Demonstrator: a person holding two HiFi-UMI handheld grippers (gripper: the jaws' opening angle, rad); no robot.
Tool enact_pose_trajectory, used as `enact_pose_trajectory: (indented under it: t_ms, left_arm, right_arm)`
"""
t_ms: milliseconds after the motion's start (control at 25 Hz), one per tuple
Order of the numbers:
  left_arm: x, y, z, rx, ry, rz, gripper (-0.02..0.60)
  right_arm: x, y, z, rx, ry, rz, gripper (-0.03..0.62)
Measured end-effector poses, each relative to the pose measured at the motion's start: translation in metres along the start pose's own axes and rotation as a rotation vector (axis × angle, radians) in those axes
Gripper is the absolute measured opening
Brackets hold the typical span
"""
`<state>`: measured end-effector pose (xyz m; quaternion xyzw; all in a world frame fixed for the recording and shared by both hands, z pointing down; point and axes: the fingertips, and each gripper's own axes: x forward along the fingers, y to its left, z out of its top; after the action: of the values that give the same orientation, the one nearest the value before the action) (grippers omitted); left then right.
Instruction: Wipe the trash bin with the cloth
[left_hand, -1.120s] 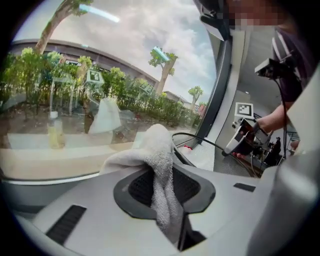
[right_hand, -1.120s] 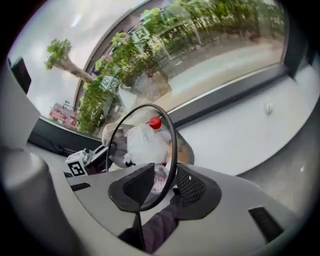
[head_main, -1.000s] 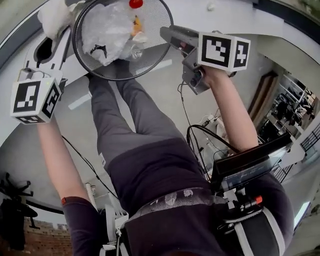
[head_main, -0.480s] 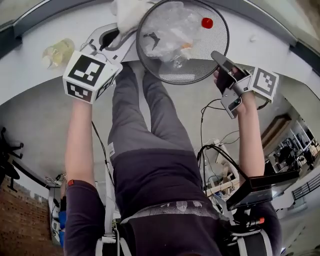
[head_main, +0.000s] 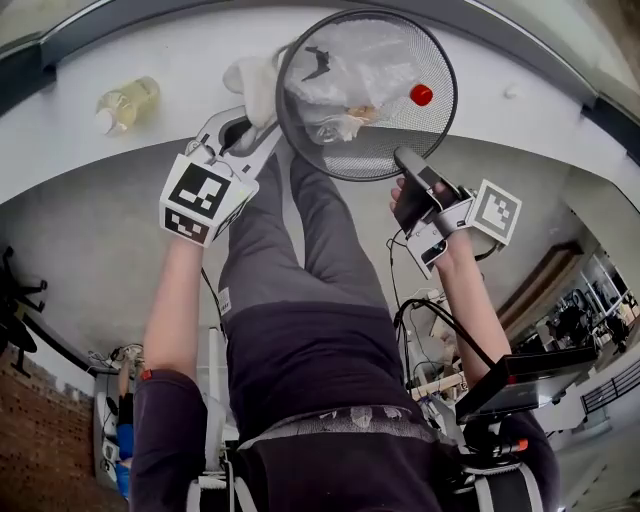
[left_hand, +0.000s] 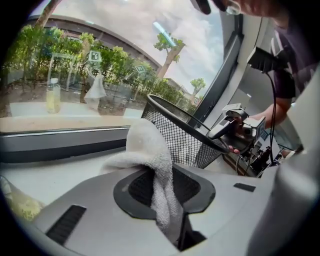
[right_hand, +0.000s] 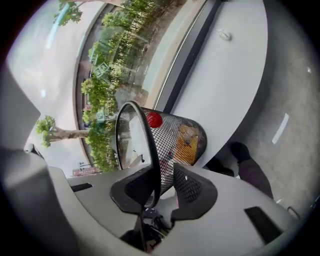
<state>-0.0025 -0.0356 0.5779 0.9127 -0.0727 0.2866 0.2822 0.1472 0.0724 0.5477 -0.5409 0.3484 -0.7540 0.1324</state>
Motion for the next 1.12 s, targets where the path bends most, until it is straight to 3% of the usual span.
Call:
enact_pose_trajectory:
  t_ms: [120,240,360,440,520,560,600,640,720,840,920,1120]
  left_arm:
    - [-0.002,0.004,0.003,0.013,-0.004,0.019,0.066]
    - [-0.03,0.021,0.008,0.026,-0.062,0.056,0.066]
    - [-0.058,0.038,0.034,0.045,-0.144,0.074,0.066]
    - [-0.07,0.048,0.052,0.088,-0.167,0.083,0.066]
    - [-0.08,0.056,0.061,0.145,-0.158,0.089,0.066]
    - [-0.082,0.058,0.062,0.164,-0.15,0.086,0.066]
    - [-0.08,0.058,0.063,0.176,-0.141,0.081,0.066]
    - [-0.075,0.057,0.064,0.184,-0.131,0.074,0.066]
    - [-0.053,0.053,0.064,0.193,-0.108,0.057,0.066]
    - [-0.026,0.042,0.056,0.18,-0.085,0.031,0.066]
    - [-0.024,0.031,0.046,0.164,-0.082,0.014,0.066]
    - [-0.021,0.006,0.027,0.135,-0.05,-0.012,0.066]
  right_arm:
    - [-0.003,0.001,0.004,-0.167,0.025,-0.083,0.096]
    - [-0.005,0.015,-0.003,-0.5,0.018,-0.176,0.148]
    - [-0.008,0.041,0.017,-0.799,-0.041,-0.27,0.16]
    - [0.0,0.066,0.03,-0.916,-0.03,-0.27,0.16]
    - [0.016,0.084,0.034,-0.966,0.003,-0.258,0.158]
    - [0.022,0.089,0.037,-0.972,0.01,-0.257,0.152]
    - [0.025,0.09,0.041,-0.962,0.009,-0.257,0.076]
    - [0.025,0.088,0.047,-0.933,0.003,-0.253,0.04]
    - [0.019,0.078,0.066,-0.829,-0.026,-0.234,0.04]
    - [0.003,0.053,0.086,-0.583,-0.097,-0.231,0.049]
    - [-0.005,0.041,0.078,-0.452,-0.118,-0.211,0.058]
    - [-0.018,0.023,0.05,-0.254,-0.131,-0.124,0.062]
